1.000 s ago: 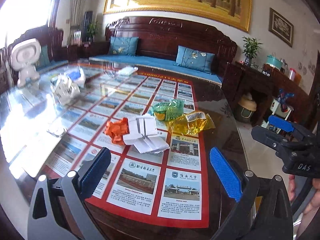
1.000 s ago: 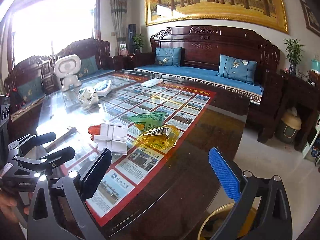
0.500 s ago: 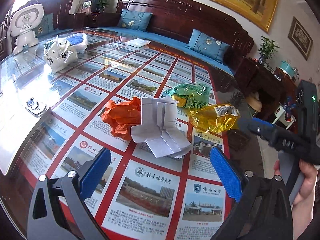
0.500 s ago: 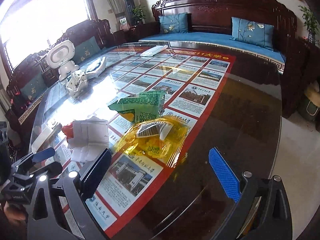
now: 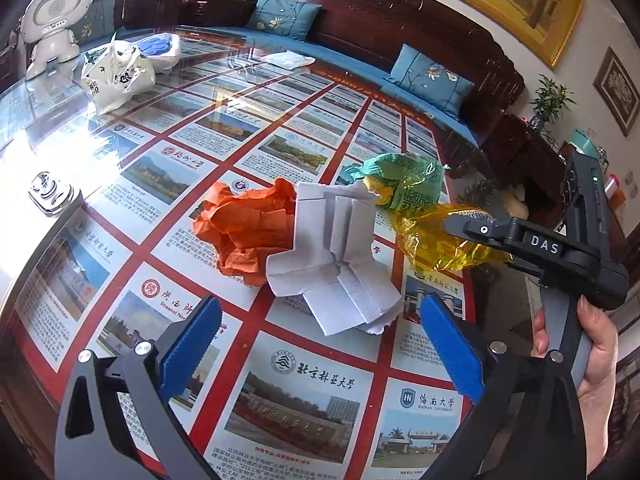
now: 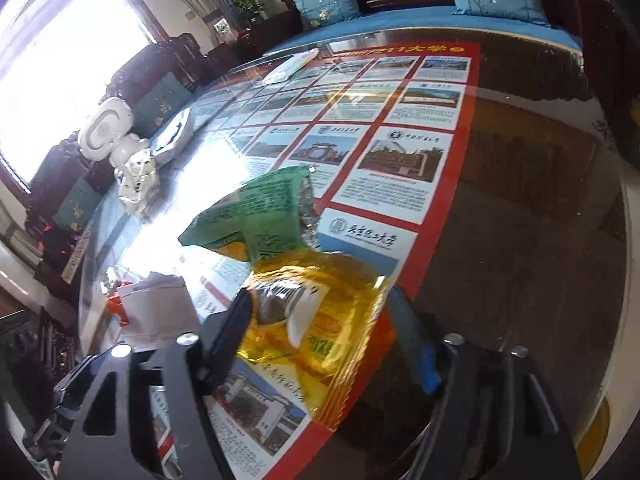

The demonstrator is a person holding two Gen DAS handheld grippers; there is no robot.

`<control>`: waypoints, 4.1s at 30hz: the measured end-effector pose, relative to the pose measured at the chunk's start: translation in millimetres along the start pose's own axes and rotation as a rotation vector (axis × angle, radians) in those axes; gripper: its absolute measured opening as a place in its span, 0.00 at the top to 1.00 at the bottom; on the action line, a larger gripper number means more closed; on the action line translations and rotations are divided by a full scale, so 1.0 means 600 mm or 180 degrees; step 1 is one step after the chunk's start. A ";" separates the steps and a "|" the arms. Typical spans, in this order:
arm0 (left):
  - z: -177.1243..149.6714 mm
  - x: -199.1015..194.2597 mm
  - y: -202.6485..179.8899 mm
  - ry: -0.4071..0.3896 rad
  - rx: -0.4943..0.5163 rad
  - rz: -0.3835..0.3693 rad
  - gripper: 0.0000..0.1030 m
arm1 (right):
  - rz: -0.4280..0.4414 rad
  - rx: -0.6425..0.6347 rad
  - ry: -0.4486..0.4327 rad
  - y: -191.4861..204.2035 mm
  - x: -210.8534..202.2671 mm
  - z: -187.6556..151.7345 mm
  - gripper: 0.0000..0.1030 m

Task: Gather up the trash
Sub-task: 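Grasp the yellow clear wrapper with the right tool while the left tool grasps the white folded paper, then carry the yellow wrapper and white paper over the bucket, then open the left tool to drop the white paper while the right tool releases the yellow wrapper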

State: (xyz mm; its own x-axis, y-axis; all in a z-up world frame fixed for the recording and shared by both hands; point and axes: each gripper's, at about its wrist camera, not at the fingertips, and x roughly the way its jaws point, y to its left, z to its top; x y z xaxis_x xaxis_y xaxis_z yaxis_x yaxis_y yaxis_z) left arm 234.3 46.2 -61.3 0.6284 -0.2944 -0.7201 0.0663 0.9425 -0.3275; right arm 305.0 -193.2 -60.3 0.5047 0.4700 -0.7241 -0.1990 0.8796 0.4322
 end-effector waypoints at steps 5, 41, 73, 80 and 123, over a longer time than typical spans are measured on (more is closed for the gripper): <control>0.003 0.004 0.005 0.0029 -0.0076 -0.0016 0.04 | -0.0062 -0.0458 -0.0164 0.041 -0.022 -0.015 0.83; 0.048 0.058 -0.015 -0.0010 -0.0194 -0.0591 0.89 | 0.0061 -0.0645 -0.0179 0.040 -0.037 -0.037 0.91; 0.024 -0.011 -0.137 -0.0428 0.0701 -0.0340 0.97 | 0.0085 -0.0538 -0.0517 0.024 -0.124 -0.056 0.91; 0.019 -0.057 -0.167 -0.0522 0.0793 -0.0429 0.97 | 0.0053 -0.0509 -0.0642 0.016 -0.185 -0.087 0.91; -0.256 0.161 -0.640 0.0965 0.1766 -0.1073 0.94 | -0.0777 0.0466 -0.0609 -0.370 -0.451 -0.386 0.91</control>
State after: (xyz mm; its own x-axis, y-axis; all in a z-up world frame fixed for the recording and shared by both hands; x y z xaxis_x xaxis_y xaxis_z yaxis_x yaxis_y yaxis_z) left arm 150.5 -368.2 -98.8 0.2664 -0.5387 -0.7992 0.6539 0.7102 -0.2607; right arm 17.9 -498.3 -84.8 0.6737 0.2124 -0.7078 0.0628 0.9379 0.3412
